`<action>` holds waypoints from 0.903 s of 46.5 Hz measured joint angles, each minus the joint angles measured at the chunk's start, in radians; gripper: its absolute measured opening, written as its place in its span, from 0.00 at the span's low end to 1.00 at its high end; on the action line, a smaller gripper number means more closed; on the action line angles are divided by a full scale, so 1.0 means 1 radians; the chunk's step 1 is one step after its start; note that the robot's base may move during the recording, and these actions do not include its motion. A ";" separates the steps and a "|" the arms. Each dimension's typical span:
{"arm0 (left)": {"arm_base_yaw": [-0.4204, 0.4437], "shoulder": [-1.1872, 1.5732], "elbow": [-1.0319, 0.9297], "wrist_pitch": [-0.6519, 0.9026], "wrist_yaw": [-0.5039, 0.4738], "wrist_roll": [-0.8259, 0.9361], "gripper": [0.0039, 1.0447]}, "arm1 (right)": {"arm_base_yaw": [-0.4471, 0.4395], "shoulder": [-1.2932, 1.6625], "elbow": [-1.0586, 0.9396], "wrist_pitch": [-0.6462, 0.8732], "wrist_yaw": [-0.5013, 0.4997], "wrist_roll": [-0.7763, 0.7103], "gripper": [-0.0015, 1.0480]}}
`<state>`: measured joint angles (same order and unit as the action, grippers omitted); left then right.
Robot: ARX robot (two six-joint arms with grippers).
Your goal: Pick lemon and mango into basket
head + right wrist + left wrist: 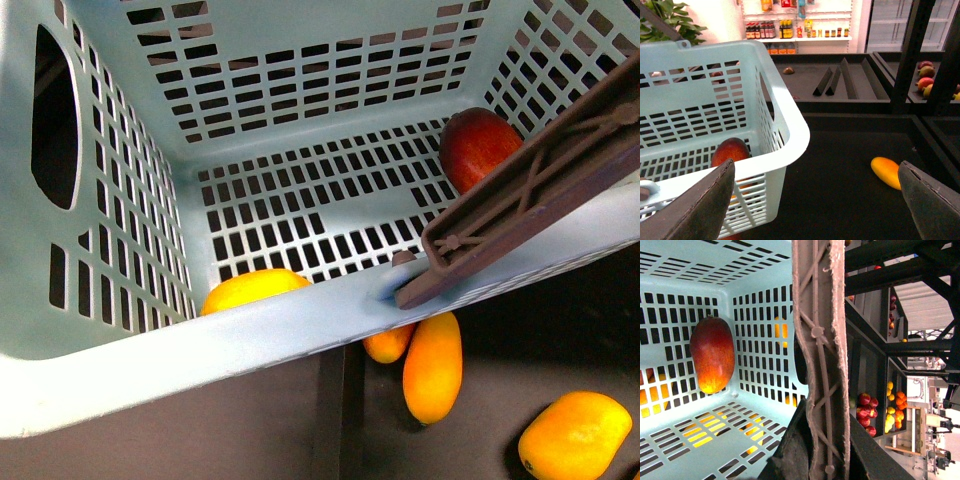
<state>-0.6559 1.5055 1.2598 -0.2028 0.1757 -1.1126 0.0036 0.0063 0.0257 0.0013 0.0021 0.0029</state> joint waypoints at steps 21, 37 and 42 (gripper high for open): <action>0.000 0.000 0.000 0.000 0.000 0.000 0.06 | 0.000 0.000 0.000 0.000 0.000 0.000 0.92; -0.029 0.002 -0.127 0.416 -0.448 -0.031 0.06 | 0.000 0.000 0.000 0.000 0.000 0.000 0.92; 0.002 0.004 -0.129 0.437 -0.461 -0.043 0.06 | 0.000 0.000 0.000 0.000 0.001 0.000 0.92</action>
<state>-0.6537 1.5097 1.1313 0.2344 -0.2852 -1.1561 0.0036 0.0063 0.0257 0.0013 0.0029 0.0029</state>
